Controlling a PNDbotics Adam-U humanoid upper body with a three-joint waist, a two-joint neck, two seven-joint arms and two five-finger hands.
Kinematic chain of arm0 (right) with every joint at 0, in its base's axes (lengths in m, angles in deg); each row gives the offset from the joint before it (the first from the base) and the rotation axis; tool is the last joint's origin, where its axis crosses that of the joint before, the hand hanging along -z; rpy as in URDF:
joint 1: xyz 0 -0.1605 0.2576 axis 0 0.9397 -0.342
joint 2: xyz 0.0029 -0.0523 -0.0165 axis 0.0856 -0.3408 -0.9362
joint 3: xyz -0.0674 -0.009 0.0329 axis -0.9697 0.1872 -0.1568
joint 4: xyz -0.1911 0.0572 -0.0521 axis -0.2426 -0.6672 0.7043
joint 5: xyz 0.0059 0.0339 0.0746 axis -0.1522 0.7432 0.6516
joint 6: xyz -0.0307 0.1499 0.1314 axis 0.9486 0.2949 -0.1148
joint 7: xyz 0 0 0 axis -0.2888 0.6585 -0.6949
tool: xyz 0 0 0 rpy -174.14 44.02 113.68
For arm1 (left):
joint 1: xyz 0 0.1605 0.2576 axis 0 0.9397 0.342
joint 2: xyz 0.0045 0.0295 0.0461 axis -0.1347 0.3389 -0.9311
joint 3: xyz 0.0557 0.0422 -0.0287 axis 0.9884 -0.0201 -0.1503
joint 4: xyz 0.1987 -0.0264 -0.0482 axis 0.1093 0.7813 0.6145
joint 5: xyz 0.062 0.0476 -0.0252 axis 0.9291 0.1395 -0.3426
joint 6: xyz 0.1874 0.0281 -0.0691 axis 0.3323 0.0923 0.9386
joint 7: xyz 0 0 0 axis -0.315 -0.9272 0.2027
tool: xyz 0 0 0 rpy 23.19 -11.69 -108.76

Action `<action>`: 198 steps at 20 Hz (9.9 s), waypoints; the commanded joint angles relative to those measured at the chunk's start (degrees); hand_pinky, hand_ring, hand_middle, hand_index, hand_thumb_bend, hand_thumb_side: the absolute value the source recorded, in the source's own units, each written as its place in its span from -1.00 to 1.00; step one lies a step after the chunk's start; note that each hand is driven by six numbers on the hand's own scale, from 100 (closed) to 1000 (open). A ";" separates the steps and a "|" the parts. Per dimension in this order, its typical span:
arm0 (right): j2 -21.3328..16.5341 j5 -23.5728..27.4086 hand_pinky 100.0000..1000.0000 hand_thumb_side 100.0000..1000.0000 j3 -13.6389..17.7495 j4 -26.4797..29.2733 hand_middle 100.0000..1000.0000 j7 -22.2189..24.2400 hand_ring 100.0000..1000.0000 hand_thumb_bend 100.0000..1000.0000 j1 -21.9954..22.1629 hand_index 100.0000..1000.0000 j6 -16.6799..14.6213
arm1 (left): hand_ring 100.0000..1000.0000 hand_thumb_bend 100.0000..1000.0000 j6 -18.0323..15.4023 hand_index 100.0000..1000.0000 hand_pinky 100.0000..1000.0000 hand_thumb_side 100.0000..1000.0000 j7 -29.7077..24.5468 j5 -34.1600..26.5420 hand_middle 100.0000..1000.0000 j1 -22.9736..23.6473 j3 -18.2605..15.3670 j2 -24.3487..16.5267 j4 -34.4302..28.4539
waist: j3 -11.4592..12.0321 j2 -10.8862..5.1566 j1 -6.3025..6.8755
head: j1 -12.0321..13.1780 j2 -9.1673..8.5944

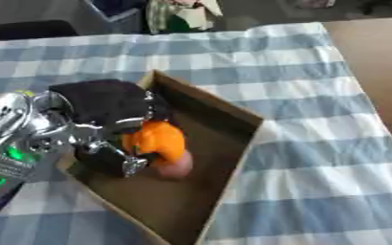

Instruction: Pick up objects on the table and place them in the box.

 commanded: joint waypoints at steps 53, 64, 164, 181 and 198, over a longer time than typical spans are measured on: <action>-0.81 -0.15 0.58 0.21 0.99 0.99 -0.10 -1.26 0.20 -1.00 -0.44 0.49 -0.86 | 0.88 -0.48 7.72 1.00 0.36 0.36 7.13 2.50 0.79 10.98 -25.87 -8.52 20.54 | 1.77 -1.47 -1.77 | 0.61 0.37; -1.06 -0.28 0.58 0.22 1.04 0.80 -0.10 -1.22 0.20 -1.00 -0.45 0.48 -0.90 | 0.95 0.00 6.61 1.00 0.46 0.52 6.39 8.25 0.87 10.66 -26.44 -8.76 25.73 | 1.67 -1.13 -1.68 | 0.80 0.09; -0.52 -1.12 0.60 0.26 0.56 1.53 -0.13 -3.06 0.19 -1.00 0.00 0.47 2.02 | 0.06 -1.00 -0.53 0.04 -0.45 -0.65 6.50 1.82 -0.14 -4.13 -4.08 0.91 -4.67 | 0.62 -1.82 -0.19 | -1.23 1.19; -0.47 -1.27 0.61 0.27 0.64 1.44 -0.13 -3.06 0.19 -1.00 0.06 0.47 2.29 | 0.33 -1.00 -4.72 0.41 -0.20 -0.44 -2.85 5.07 0.16 -2.35 1.77 3.14 2.68 | 0.32 -1.58 -0.17 | -0.67 0.82; -0.47 -1.25 0.60 0.28 0.68 1.35 -0.14 -3.01 0.19 -1.00 0.14 0.46 2.33 | 0.96 0.12 -8.70 1.00 0.52 1.00 -4.09 9.48 0.89 -1.24 0.26 3.49 4.77 | 0.55 -1.62 -0.25 | -0.78 0.83</action>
